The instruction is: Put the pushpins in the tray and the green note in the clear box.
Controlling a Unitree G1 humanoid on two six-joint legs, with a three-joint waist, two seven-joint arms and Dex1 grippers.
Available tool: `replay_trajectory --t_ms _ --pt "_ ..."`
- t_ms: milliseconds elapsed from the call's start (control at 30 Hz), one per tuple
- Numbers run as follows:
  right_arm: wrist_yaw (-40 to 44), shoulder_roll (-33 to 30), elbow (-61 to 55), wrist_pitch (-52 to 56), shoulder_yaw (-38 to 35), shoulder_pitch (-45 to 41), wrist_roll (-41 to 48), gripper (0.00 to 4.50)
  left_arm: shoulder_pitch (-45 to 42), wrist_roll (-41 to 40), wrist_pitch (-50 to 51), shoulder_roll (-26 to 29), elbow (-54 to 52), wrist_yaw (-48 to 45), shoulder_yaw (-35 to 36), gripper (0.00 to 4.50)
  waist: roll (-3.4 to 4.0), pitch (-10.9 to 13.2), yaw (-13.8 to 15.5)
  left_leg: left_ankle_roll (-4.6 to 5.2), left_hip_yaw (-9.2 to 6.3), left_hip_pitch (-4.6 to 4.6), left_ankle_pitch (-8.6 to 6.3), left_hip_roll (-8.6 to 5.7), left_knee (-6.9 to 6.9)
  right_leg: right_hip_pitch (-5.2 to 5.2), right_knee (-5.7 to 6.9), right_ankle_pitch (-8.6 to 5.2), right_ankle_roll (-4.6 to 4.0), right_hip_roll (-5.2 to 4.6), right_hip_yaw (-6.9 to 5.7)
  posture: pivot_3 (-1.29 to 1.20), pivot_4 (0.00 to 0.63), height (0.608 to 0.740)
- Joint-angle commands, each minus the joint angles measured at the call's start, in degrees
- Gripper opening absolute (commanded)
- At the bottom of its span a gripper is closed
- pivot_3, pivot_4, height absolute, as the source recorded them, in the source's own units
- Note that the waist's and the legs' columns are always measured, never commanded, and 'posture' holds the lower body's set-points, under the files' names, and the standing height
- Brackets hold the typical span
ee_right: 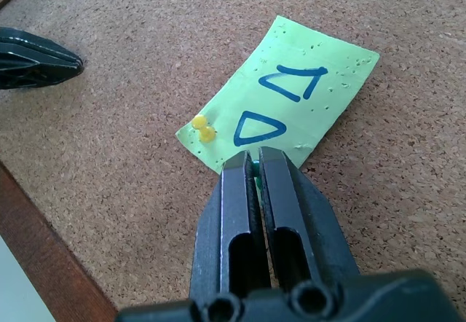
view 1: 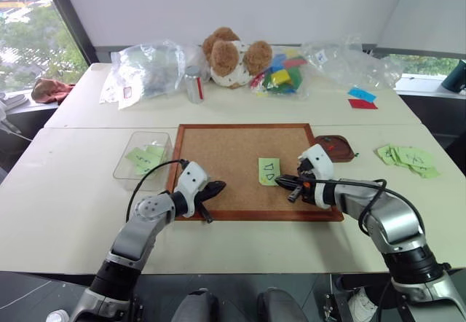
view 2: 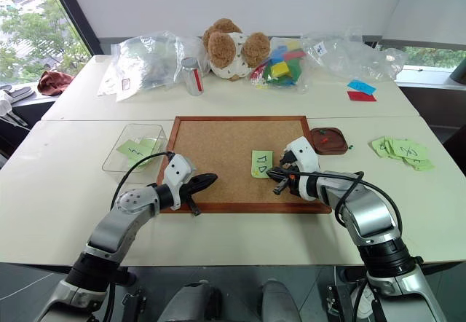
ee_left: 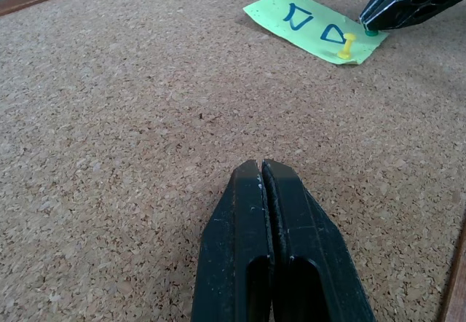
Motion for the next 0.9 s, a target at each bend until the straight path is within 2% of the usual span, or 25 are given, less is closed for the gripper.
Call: replay_trajectory --t_ms 33,400,567,900 --pt "0.5 -0.9 -4.1 0.7 -3.6 -2.7 2.1 0.05 1.6 1.3 1.7 0.2 1.7 -0.1 -2.0 0.0 0.0 0.0 0.0 0.0 0.0 0.0 0.0 0.0 0.0 0.0 0.0 0.0 0.0 0.0 0.0 0.0 0.15 0.74" --pt "-0.4 -4.3 -4.3 2.4 -9.4 -6.9 3.4 0.05 1.2 1.4 1.8 -0.4 3.0 0.2 -2.4 0.0 0.0 0.0 0.2 0.05 0.0 0.0 -0.03 0.0 0.0 0.05 -0.1 0.0 0.0 0.0 -0.01 0.0 0.15 0.74" --pt "-5.4 -5.2 10.2 -2.8 -14.3 -12.2 -1.1 0.05 0.7 1.4 1.5 -0.5 3.5 0.1 -2.4 0.0 0.0 0.0 0.3 0.05 0.0 0.01 -0.03 -0.01 0.06 0.11 -0.1 0.0 0.0 -0.02 -0.01 0.0 0.15 0.74" --pt "-6.7 -5.3 34.8 -11.8 -14.7 -17.8 -5.6 0.05 0.3 1.5 1.1 -0.2 3.8 0.1 -2.3 0.0 0.04 0.0 0.2 0.05 0.03 0.02 -0.03 -0.02 0.05 0.12 -0.1 0.01 0.01 -0.03 -0.03 0.0 0.15 0.74"
